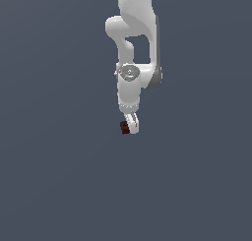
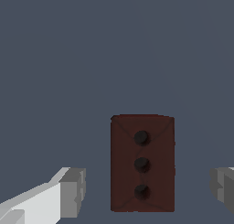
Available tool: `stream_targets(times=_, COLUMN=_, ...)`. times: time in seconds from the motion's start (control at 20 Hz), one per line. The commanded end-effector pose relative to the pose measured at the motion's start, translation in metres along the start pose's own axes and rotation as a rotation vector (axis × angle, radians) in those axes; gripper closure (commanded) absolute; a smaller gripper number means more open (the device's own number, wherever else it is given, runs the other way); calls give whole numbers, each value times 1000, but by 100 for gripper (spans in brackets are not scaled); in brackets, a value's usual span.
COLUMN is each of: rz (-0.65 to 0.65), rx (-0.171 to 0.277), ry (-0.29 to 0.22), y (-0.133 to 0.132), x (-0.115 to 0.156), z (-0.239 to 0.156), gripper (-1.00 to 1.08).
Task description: Pick up the object and move it to a goal position.
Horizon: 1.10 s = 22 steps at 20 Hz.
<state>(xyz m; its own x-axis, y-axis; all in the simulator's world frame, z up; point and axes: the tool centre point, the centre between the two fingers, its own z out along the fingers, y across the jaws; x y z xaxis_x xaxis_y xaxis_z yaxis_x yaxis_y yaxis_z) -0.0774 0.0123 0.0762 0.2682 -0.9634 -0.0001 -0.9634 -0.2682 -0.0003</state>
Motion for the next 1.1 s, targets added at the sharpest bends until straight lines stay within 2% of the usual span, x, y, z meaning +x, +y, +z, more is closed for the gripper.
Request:
stream_targets(times=0.0, rz=1, rx=0, ry=0, y=0, x=0, z=4, gripper=-92)
stream_targets(times=0.45, rz=4, rx=-1, ry=0, y=1, x=0, z=40, gripper=-92)
stream_targets(times=0.75, rz=5, rx=0, ry=0, y=1, x=0, z=49, gripper=-92)
stream_targets(times=0.8, rz=5, rx=0, ry=0, y=1, x=0, z=49, gripper=108)
stream_targets(times=1.05, rz=5, rx=0, ry=0, y=1, x=0, z=49, gripper=108)
